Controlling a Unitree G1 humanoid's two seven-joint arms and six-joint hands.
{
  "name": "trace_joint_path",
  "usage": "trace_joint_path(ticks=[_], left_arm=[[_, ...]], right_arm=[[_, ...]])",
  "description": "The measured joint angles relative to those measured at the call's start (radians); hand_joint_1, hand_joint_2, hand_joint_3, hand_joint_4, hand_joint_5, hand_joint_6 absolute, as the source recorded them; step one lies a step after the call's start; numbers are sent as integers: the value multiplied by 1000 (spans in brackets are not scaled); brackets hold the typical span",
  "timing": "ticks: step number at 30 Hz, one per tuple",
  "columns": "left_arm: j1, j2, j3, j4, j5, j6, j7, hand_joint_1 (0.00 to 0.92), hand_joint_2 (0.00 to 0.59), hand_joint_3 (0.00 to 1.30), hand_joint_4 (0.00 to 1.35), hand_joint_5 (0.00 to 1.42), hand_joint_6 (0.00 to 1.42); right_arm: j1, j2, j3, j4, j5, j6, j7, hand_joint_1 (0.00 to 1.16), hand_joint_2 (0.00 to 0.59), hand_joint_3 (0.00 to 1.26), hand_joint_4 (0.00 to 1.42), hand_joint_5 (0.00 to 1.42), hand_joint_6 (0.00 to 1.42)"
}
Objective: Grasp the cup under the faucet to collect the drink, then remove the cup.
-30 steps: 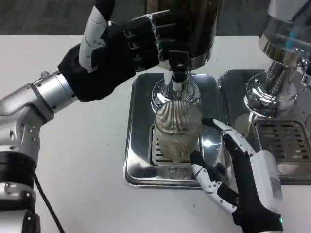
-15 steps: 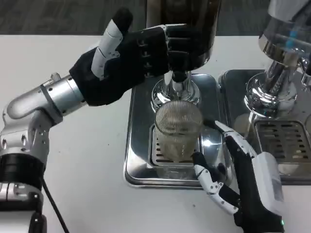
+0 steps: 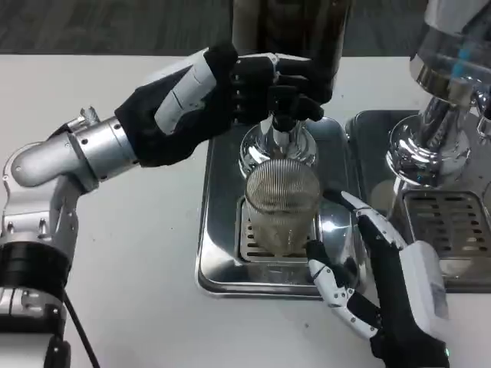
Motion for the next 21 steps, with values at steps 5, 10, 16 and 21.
trace_joint_path(ticks=[5, 10, 16, 21], left_arm=[[1, 5, -15, 6, 27, -73, 20, 0, 64, 287, 247, 282, 191], [13, 7, -21, 11, 52, -164, 57, 0, 64, 267, 221, 256, 171], [24, 10, -29, 25, 78, -235, 89, 0, 69, 243, 195, 232, 157], [31, 10, -38, 30, 88, -277, 108, 0, 68, 242, 194, 229, 155]], right_arm=[[7, -1, 0, -5, 3, 0, 2, 426, 386, 282, 234, 217, 227], [13, -1, 0, -10, 14, 0, 6, 428, 387, 282, 240, 217, 227], [17, -1, 0, -20, 16, 0, 13, 429, 388, 282, 236, 211, 227], [20, -1, 0, -30, 16, 0, 13, 430, 388, 276, 234, 208, 227]])
